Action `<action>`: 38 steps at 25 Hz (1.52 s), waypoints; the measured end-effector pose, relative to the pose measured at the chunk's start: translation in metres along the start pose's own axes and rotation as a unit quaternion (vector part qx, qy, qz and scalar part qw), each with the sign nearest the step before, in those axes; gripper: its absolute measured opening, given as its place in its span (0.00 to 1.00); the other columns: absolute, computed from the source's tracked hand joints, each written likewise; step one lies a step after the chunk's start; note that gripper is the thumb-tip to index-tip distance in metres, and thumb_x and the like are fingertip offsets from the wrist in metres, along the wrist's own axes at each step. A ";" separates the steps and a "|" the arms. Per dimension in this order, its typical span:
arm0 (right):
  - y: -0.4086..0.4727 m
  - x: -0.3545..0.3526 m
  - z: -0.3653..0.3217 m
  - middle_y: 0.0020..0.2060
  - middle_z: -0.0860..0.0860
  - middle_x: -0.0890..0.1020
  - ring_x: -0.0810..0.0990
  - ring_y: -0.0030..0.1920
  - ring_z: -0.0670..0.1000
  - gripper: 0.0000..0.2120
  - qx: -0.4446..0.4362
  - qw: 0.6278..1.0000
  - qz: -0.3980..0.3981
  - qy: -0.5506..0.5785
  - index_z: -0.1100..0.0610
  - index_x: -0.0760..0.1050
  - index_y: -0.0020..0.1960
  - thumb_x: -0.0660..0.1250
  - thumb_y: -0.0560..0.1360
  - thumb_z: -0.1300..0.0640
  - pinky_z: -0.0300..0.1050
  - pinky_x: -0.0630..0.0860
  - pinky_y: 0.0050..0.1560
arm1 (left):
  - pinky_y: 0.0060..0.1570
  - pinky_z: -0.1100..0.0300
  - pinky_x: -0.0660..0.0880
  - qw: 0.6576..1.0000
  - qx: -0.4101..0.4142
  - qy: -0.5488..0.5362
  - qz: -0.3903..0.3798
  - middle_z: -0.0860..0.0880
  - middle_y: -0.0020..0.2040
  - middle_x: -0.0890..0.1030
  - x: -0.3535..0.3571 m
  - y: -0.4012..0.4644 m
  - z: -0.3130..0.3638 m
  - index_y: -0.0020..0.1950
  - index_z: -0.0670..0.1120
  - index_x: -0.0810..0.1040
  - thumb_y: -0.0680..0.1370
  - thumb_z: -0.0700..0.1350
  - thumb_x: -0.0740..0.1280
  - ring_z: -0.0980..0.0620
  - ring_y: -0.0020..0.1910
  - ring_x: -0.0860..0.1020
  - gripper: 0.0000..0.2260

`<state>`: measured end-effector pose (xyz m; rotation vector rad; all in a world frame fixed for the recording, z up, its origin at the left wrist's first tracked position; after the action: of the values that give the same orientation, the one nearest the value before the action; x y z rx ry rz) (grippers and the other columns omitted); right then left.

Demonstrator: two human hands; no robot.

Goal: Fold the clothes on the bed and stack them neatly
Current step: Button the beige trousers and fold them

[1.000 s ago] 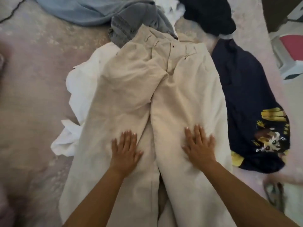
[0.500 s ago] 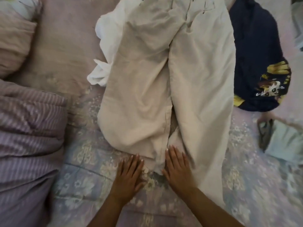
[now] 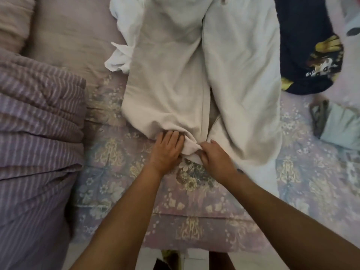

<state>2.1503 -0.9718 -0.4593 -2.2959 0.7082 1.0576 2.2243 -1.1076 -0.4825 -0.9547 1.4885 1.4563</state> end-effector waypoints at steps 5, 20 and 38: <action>-0.062 -0.029 -0.014 0.50 0.60 0.82 0.78 0.50 0.58 0.06 0.144 0.969 0.012 0.200 0.65 0.77 0.55 0.64 0.80 0.68 0.51 0.71 0.49 | 0.38 0.52 0.71 0.995 -0.019 0.039 0.089 0.43 0.38 0.78 -0.075 -0.008 0.027 0.45 0.40 0.77 0.79 0.36 0.64 0.45 0.37 0.74 0.04; -0.194 0.027 -0.007 0.62 0.68 0.70 0.75 0.62 0.67 0.15 0.234 0.955 -0.018 0.180 0.67 0.75 0.66 0.62 0.81 0.72 0.57 0.70 0.67 | 0.37 0.57 0.71 0.991 0.134 0.013 -0.020 0.47 0.39 0.77 -0.114 -0.130 0.096 0.48 0.44 0.75 0.71 0.37 0.62 0.49 0.34 0.73 0.08; -0.160 0.050 -0.020 0.55 0.59 0.81 0.83 0.50 0.60 0.17 0.038 0.916 -0.175 -0.359 0.59 0.76 0.57 0.74 0.70 0.59 0.52 0.81 0.46 | 0.32 0.55 0.69 0.981 0.063 0.017 -0.182 0.41 0.37 0.74 -0.107 -0.170 0.015 0.45 0.39 0.73 0.54 0.32 0.72 0.45 0.35 0.70 0.21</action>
<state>2.2912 -0.8790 -0.4510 -1.6748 0.0346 1.5127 2.4226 -1.1024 -0.4460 -1.1118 1.3275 1.0752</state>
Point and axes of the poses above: each hand's wrist, its own y-axis towards the middle knuckle, its own x-axis out of the palm, z = x × y, the point moved 4 cm from there along y, towards the middle knuckle
